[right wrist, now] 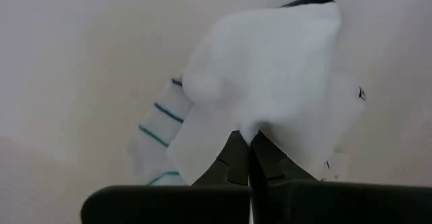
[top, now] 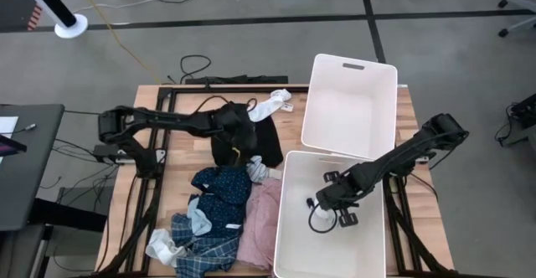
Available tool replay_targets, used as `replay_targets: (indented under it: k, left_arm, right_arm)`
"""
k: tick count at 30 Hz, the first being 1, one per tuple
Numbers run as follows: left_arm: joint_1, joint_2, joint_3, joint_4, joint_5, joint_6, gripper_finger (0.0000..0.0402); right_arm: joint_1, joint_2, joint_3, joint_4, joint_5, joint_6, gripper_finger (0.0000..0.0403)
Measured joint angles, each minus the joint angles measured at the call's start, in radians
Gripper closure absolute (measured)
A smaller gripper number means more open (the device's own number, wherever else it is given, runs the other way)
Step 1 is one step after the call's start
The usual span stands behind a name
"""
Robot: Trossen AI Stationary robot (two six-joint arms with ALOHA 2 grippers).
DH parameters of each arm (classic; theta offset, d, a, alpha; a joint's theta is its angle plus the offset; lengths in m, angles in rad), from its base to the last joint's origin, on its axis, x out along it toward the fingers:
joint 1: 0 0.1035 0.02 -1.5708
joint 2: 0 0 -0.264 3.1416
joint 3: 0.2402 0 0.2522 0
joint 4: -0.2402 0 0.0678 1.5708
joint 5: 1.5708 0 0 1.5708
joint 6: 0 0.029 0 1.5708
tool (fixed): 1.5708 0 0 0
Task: Sort clothes
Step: Put the middle white sock into the bottom laundry bin
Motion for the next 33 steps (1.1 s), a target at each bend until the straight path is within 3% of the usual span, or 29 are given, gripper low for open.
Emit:
replay_targets:
  k: [12,20,24,30,33]
  left_arm:
    - [-0.075,0.067,0.002,0.062,-0.031,0.049,0.0173]
    - [-0.095,0.171,0.062,0.014,-0.045,0.062,0.0178]
    - [-0.108,0.183,0.077,-0.013,-0.068,0.083,0.0226]
    - [-0.113,0.182,0.121,-0.137,-0.068,0.130,0.0377]
    - [-0.115,0.182,0.137,-0.164,-0.068,0.133,0.0392]
  right_arm:
    - [-0.009,0.000,-0.012,0.000,-0.001,0.033,0.0366]
    - [-0.035,0.001,-0.011,0.017,-0.001,0.095,0.0339]
    - [-0.034,0.001,-0.011,0.019,-0.001,0.100,0.0324]
    - [-0.034,-0.009,-0.010,0.019,-0.002,0.105,0.0295]
    - [-0.035,-0.029,0.003,0.016,-0.002,0.104,0.0274]
